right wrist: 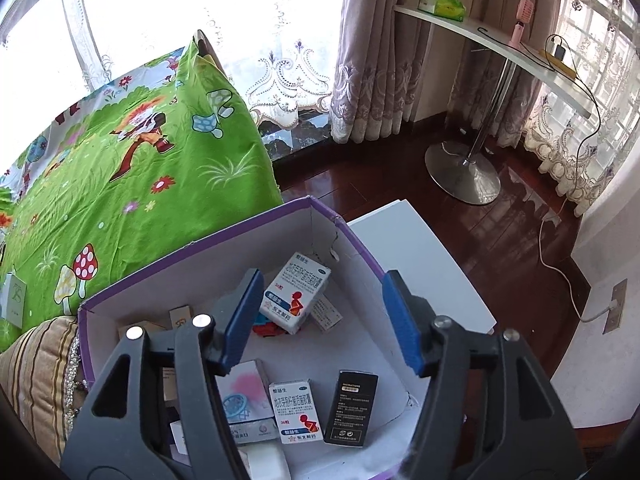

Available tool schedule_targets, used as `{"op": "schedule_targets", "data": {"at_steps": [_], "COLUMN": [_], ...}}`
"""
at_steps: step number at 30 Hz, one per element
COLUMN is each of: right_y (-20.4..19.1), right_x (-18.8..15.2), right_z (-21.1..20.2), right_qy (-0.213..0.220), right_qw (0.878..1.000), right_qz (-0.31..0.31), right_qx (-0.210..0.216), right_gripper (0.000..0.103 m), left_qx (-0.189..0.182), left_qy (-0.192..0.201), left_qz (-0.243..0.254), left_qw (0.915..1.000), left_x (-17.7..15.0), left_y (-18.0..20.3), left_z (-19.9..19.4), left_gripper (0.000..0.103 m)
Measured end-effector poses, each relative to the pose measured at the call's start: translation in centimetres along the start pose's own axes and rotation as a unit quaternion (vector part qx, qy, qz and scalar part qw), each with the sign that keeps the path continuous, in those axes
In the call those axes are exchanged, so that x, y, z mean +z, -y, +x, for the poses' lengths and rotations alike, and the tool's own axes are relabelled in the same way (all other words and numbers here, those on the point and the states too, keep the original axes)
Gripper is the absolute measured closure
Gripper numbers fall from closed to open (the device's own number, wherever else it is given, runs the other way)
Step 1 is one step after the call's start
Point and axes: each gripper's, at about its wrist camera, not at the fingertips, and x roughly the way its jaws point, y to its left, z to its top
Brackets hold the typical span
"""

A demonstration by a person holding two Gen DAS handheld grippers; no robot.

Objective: Organize rigid objects
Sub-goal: 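Carry both boxes into the purple-rimmed box and open both tools to release them, then move both open tools back over the cushion toward the last white boxes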

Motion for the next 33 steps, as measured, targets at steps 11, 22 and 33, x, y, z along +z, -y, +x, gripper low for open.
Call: {"op": "schedule_targets", "data": {"at_steps": [11,22,33], "right_y": [1.8,5.6,6.3], "right_x": [-1.1,-2.2,-2.6], "right_z": [-2.0,-5.1,-5.9], "right_qy": [0.013,0.039,0.041], "right_qw": [1.0,0.998,0.997], "right_qz": [0.022,0.049,0.055], "right_qx": [0.013,0.009,0.018], "right_gripper": [0.027,0.026,0.026], "left_qx": [-0.083,-0.168,-0.16], "left_qy": [0.009,0.025,-0.112], "left_qz": [0.057,0.12,0.158], "left_qw": [0.9949,0.9782,0.9678], "left_x": [3.1,8.1,7.1], "left_y": [7.1,17.0,22.5], "left_z": [-0.2,1.2,12.4], "left_gripper": [0.06,0.06,0.04]}}
